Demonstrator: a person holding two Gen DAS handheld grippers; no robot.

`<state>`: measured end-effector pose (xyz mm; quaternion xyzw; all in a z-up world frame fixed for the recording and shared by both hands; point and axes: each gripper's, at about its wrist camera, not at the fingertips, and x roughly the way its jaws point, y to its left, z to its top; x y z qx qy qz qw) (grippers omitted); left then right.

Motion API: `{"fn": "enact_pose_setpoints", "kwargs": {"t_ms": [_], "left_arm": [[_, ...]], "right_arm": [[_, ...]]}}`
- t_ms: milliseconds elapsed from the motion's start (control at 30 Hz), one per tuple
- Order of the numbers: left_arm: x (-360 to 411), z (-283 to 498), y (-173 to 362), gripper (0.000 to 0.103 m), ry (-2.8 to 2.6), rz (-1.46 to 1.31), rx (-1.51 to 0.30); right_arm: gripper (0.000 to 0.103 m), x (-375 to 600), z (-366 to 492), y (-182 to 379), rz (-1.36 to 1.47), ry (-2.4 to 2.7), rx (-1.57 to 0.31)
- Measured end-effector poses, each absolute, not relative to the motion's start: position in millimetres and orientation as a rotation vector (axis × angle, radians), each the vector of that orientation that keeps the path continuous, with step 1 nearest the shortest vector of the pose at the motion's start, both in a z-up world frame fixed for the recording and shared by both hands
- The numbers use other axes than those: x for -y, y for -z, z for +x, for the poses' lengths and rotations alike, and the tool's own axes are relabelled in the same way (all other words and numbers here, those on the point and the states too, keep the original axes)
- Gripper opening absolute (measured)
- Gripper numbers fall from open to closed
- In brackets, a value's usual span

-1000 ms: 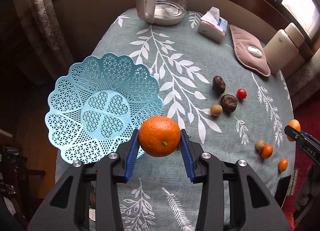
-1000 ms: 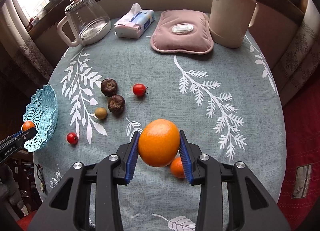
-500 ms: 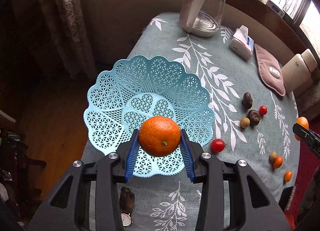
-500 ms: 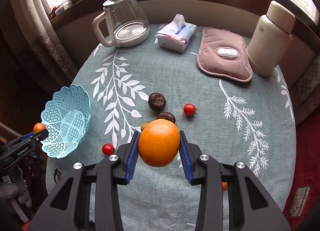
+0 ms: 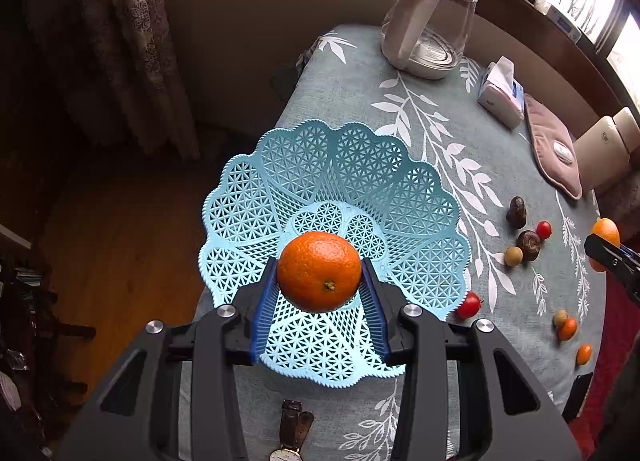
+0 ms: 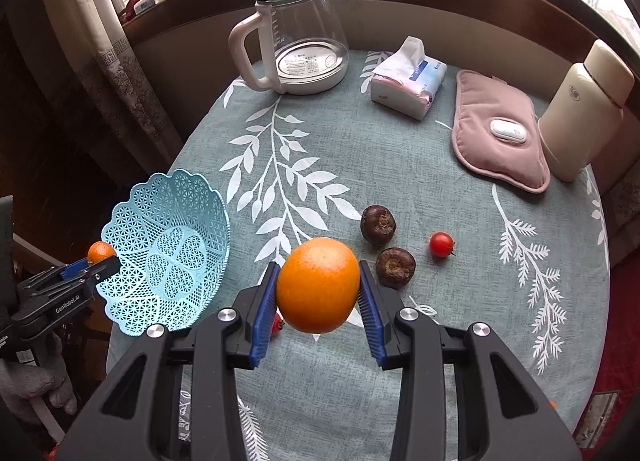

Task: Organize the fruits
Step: 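Lift and carry both held oranges toward the light-blue basket, then open the left gripper to drop its orange into the basket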

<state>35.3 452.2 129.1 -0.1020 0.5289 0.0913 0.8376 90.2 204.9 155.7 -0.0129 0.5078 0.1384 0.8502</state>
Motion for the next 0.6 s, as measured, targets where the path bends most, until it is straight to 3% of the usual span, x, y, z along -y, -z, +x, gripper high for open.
{"fn": "enact_pose_setpoints", "kwargs": {"t_ms": [200,267,300,333,600], "left_arm": [[-459,43,-124,0.042,-0.167,-0.223,-1.140],[-464,46,-122,0.050,-0.166,-0.251,-1.146],[-467,44,-123,0.063,-0.171,-0.261,-1.140],[-469,44,-124,0.068,-0.179,-0.263,-1.131],[-483,42,-132,0.069,-0.191,-0.261,-1.115]], "right_arm": [[0.039,-226,95,-155,-0.039,-0.305,-1.079],[0.039,-233,98,-154,-0.044,-0.311,-1.082],[0.039,-236,99,-154,-0.046,-0.314,-1.084],[0.039,-239,99,-154,-0.049,-0.318,-1.086],[0.039,-271,106,-154,-0.074,-0.366,-1.090]]}}
